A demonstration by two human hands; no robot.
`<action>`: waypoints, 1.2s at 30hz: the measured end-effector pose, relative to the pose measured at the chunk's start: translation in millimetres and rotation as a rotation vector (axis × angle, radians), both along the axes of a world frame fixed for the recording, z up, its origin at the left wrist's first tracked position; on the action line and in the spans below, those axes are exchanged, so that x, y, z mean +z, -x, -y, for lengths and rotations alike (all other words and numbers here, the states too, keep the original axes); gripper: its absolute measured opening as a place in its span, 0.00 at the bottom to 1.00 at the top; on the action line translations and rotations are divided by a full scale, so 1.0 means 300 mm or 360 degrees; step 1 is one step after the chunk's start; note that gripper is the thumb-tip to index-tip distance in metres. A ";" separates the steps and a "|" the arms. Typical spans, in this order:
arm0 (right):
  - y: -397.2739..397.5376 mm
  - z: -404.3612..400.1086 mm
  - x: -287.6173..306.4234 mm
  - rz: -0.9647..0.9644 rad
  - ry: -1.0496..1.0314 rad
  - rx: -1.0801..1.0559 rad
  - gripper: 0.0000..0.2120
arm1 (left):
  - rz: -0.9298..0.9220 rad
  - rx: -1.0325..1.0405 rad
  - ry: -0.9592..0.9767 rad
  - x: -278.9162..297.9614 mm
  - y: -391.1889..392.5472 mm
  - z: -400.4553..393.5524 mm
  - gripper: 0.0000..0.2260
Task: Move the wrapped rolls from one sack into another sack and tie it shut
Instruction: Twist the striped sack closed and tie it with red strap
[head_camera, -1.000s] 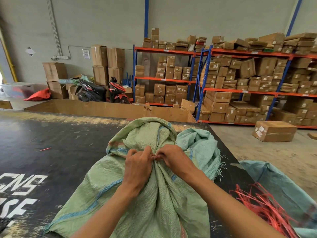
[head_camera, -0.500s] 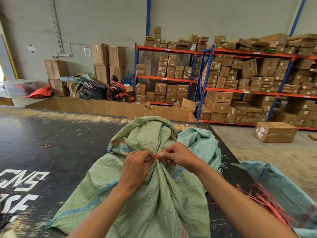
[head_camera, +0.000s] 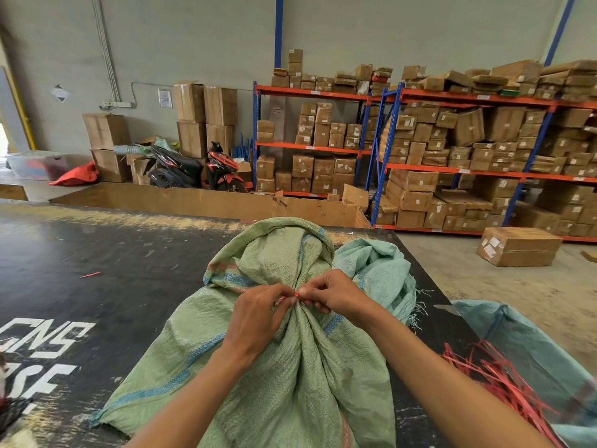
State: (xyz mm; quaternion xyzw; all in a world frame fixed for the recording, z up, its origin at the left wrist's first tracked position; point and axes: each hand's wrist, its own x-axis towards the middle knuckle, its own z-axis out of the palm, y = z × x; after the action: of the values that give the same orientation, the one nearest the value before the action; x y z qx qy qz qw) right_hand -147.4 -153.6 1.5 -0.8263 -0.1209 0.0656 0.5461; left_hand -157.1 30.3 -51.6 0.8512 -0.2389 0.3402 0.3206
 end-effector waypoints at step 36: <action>-0.021 -0.044 -0.079 -0.0081 -0.0379 -0.0328 0.06 | -0.0189 -0.0062 0.0008 0.028 -0.012 -0.006 0.01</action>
State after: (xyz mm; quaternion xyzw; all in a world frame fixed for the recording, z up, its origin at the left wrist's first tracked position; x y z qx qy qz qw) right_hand -141.2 -140.4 -22.1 -0.7619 -0.0285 0.0155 0.6469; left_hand -153.6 32.2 -43.2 0.8643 -0.2350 0.2834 0.3428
